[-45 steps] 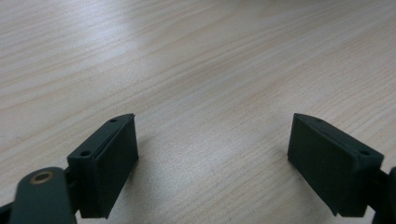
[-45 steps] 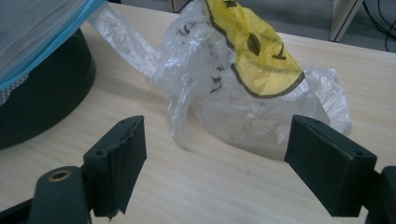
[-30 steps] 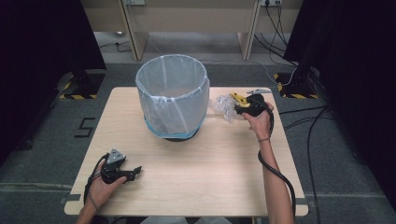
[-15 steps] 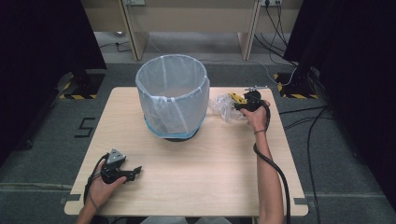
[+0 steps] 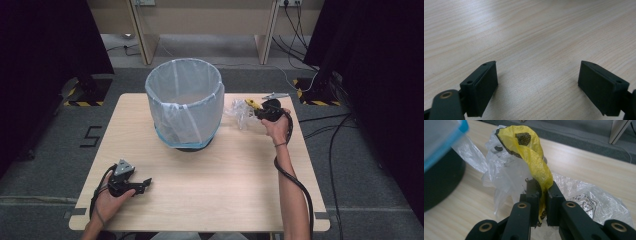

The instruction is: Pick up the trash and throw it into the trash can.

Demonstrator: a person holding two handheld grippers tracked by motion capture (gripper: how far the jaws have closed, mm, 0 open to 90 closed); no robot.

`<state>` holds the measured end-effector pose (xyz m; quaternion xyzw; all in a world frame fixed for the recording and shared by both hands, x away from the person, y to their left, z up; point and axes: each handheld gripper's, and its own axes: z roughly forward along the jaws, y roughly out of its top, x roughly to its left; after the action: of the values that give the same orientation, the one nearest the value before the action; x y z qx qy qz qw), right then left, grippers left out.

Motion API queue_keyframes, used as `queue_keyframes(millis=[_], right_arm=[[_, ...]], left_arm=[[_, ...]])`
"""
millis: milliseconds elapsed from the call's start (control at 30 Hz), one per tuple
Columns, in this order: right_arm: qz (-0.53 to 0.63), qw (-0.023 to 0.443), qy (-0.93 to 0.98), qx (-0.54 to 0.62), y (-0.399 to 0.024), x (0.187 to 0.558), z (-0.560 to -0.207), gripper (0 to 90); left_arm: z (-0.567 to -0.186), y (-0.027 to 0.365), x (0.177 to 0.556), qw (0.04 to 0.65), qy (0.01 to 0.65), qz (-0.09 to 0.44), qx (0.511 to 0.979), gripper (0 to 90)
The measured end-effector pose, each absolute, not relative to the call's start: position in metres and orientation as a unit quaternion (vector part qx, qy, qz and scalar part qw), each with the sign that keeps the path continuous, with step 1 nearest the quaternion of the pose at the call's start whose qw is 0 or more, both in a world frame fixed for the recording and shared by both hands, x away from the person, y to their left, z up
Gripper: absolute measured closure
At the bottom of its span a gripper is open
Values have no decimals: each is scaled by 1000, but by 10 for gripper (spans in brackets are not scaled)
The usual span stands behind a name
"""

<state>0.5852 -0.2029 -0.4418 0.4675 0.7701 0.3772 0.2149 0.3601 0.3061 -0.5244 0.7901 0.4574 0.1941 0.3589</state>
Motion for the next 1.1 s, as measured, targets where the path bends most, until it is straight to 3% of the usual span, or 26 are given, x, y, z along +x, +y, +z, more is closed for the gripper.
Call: queue_keyframes(millis=[500,833,1100], right_arm=[[416,264,753,437,-233,538,-349,835],[431,287,727,450,-264,525,-328,835],[466,279,719,433,-256,524,-310,833]], left_arm=[[-524,306,360,359,457,194,790,151],[-524,306,360,359,457,194,790,151],[-524,306,360,359,458,194,790,151]])
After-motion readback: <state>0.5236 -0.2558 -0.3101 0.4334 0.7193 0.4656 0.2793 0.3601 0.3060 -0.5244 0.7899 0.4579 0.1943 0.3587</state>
